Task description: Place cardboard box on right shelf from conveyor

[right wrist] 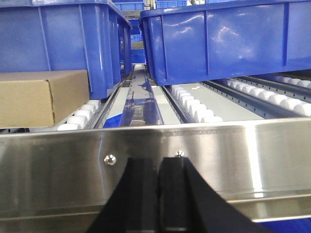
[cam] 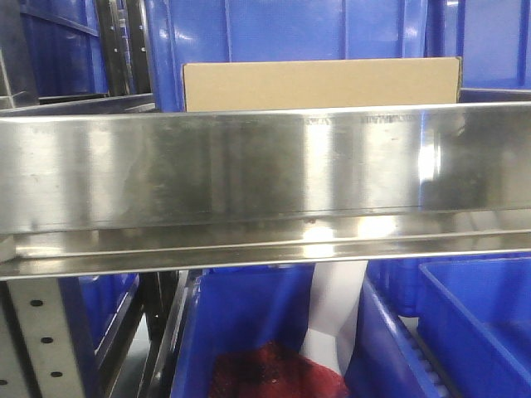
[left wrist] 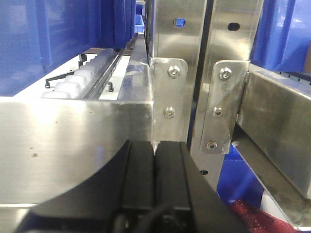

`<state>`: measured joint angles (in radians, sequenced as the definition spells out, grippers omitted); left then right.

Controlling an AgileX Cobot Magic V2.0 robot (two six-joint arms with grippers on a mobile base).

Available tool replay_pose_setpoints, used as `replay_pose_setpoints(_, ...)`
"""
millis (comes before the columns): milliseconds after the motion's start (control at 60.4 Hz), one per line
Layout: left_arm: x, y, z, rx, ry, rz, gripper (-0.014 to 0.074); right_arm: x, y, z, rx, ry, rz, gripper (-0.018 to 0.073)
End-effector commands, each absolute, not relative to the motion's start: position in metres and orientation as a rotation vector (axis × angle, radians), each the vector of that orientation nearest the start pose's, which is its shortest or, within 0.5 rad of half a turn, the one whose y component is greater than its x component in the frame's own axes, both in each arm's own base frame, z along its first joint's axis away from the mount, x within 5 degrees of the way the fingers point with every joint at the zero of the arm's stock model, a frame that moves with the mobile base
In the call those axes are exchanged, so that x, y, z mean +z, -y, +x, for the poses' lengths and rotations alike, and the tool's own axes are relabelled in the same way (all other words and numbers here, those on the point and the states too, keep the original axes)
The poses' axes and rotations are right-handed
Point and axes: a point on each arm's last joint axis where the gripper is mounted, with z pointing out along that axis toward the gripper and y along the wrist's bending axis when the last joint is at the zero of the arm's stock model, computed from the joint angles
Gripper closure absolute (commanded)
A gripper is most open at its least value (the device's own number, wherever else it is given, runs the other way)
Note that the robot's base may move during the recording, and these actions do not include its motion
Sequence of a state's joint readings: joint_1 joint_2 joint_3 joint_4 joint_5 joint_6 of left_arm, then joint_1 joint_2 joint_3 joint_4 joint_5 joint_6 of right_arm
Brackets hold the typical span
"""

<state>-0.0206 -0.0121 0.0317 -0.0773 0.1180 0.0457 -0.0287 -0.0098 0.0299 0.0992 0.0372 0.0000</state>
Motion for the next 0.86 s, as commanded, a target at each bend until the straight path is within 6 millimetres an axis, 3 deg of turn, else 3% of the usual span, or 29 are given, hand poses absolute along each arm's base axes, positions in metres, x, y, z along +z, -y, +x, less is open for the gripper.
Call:
replay_pose_setpoints(0, 0.1982, 0.0014, 0.0560, -0.048, -1.530, -0.011, 0.0713, 0.2106, 0.0023, 0.0544, 0.033, -1.429, 0.085, 0.0515)
replay_pose_setpoints(845, 0.1982, 0.0014, 0.0560, -0.048, -1.530, -0.011, 0.0713, 0.2106, 0.0023, 0.0544, 0.033, -1.429, 0.085, 0.0515)
